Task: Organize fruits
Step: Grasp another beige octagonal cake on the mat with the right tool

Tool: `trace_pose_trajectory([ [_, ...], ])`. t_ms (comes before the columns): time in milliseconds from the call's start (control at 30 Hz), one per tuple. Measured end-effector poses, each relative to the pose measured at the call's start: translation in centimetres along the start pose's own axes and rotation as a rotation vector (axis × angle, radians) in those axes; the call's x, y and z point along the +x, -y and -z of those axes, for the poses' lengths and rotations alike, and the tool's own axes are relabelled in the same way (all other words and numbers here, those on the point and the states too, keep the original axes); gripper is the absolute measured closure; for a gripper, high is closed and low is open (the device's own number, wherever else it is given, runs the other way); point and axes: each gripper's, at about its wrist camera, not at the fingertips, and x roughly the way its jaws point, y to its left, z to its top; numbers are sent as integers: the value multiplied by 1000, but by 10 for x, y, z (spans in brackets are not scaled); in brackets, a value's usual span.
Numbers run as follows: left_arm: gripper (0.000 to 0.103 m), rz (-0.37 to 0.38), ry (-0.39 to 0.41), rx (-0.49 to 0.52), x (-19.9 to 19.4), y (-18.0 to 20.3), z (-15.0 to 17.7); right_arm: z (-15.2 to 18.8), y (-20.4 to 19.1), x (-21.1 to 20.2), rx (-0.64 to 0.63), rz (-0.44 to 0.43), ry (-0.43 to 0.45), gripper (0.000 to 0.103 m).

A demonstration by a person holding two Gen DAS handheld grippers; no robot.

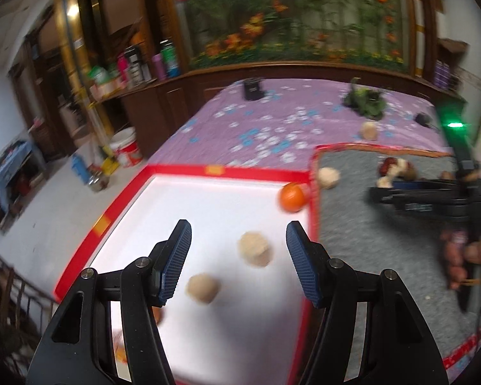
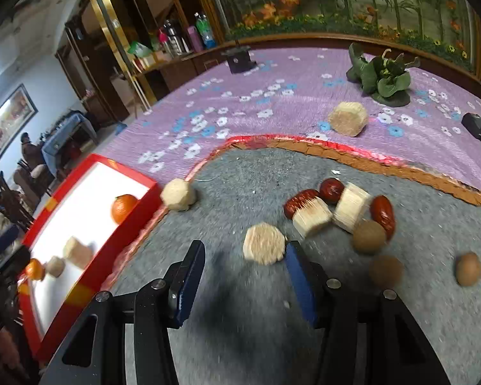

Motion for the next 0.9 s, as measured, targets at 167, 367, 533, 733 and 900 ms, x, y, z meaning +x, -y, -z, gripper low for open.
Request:
trace_pose_trajectory([
  [167, 41, 105, 4, 54, 8, 19, -30, -3, 6, 3, 9, 35, 22, 77],
  [367, 41, 194, -74, 120, 46, 59, -58, -3, 33, -3, 119, -103, -5, 77],
  [533, 41, 216, -168, 250, 90, 102, -68, -5, 50, -2, 205, -201, -50, 77],
  [733, 41, 263, -277, 356, 134, 102, -87, -5, 59, -2, 286, -262, -83, 77],
  [900, 46, 288, -346, 421, 151, 103, -79, -6, 65, -2, 339, -292, -99, 77],
])
